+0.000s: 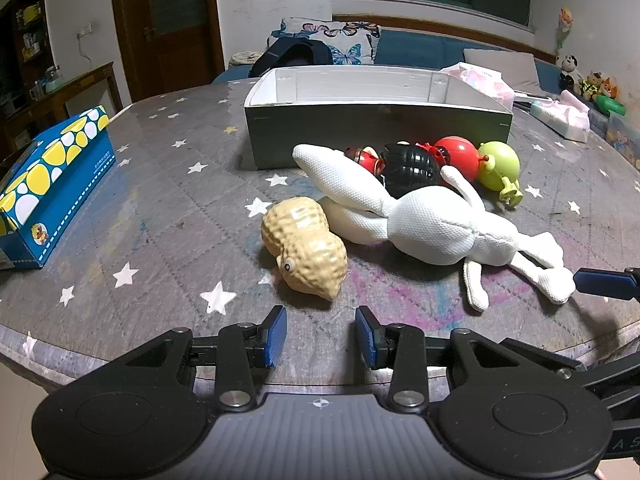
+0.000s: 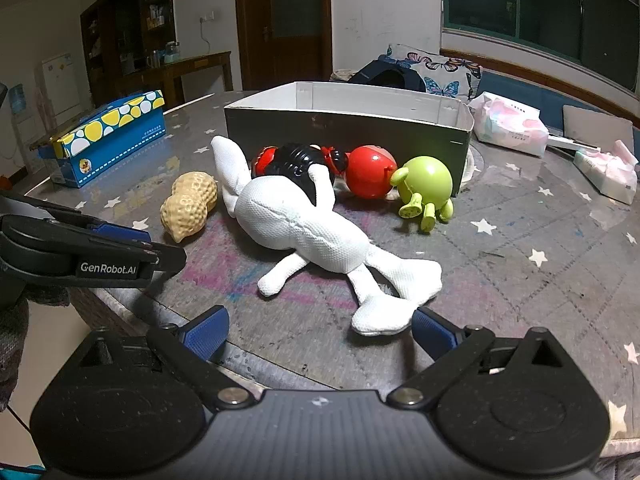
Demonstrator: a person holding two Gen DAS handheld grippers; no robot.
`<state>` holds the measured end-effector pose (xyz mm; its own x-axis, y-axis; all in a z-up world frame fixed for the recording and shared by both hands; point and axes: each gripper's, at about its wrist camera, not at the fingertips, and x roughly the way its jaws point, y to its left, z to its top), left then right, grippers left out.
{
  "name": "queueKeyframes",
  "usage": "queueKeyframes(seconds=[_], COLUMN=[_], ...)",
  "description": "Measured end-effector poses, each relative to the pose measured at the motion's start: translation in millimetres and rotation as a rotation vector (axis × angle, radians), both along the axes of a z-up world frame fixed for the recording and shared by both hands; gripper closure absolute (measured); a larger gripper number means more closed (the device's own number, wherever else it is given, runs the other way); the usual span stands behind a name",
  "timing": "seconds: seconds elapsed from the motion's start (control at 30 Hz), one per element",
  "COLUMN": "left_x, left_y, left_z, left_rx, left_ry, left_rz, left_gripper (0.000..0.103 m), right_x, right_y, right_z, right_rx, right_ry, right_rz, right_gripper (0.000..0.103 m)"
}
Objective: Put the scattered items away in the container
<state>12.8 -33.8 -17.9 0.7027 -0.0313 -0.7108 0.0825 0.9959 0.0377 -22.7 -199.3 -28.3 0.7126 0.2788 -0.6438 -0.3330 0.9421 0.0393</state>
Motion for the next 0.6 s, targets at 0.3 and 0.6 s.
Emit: queueKeyframes(seconds=[0.3,0.6], left_x=[4,9], left_y=[-1,-3], left_z=[0,0], left_rx=[-0.005,-0.012], left_ry=[0.006,0.013], left_rz=[-0.009,-0.023], left_gripper=[0.063,0.063], right_x=[6,14], right_y=[-1,-4], right_z=[0,0], right_rx=[-0.004,-0.004], right_ry=[0.004,0.008], right_rz=[-0.004,-0.012], right_gripper=[0.005,0.008])
